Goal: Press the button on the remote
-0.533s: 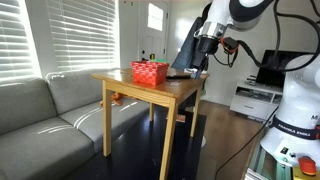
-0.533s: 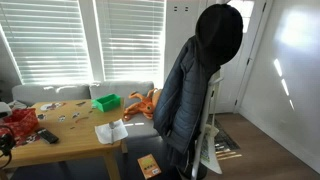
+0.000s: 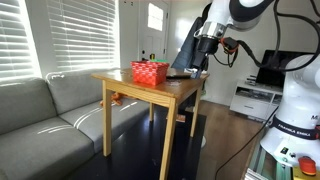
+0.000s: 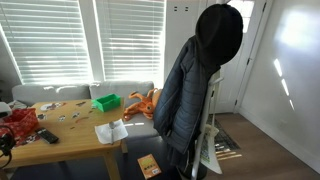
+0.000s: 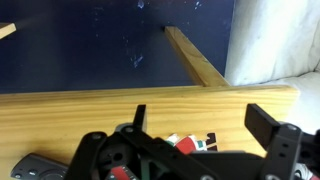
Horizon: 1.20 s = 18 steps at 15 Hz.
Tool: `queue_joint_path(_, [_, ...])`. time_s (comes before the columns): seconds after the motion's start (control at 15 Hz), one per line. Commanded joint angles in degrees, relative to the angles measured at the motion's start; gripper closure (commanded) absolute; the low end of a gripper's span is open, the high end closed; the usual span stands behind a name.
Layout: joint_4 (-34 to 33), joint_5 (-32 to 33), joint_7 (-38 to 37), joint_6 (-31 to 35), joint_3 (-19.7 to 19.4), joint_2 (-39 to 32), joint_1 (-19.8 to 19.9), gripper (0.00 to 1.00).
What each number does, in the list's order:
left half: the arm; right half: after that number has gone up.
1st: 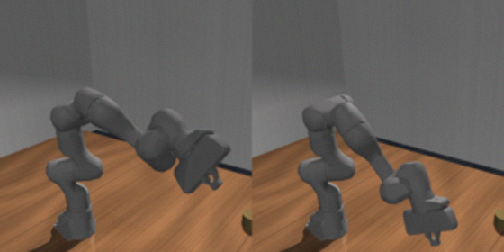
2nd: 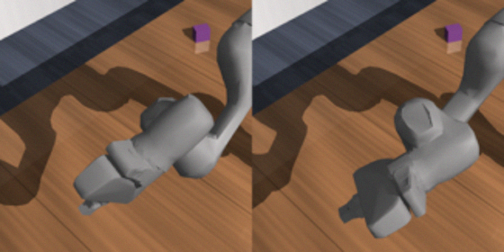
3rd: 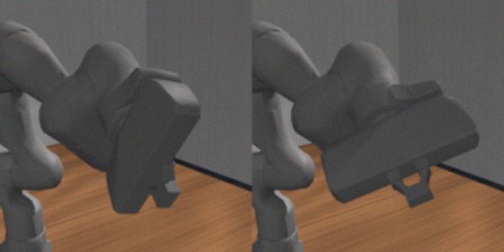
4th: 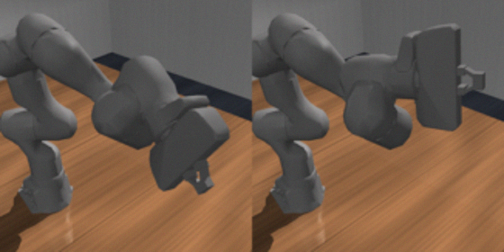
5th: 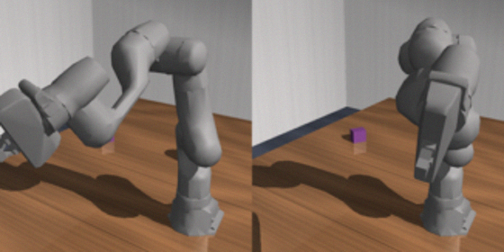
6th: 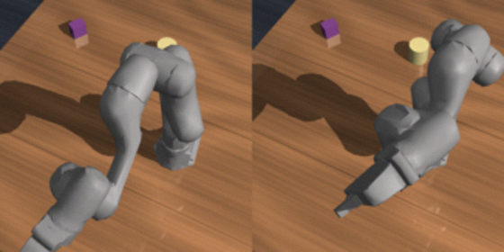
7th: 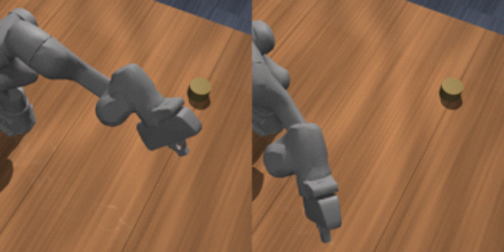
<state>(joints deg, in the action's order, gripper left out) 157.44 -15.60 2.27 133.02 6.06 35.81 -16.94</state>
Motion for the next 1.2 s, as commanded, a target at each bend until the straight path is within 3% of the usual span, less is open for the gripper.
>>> queue_joint_path(0.0, [-0.12, -0.09, 0.07, -0.22, 0.17, 0.04, 0.19, 0.00])
queue_joint_path(0.73, [-0.12, -0.09, 0.07, -0.22, 0.17, 0.04, 0.19, 0.00])
queue_joint_path(0.87, [-0.81, 0.41, 1.10, 2.25, -0.12, -0.17, 0.57, 0.00])
queue_joint_path(1.13, [-2.70, -0.10, 4.49, 5.80, -3.58, -0.46, 1.14, 0.00])
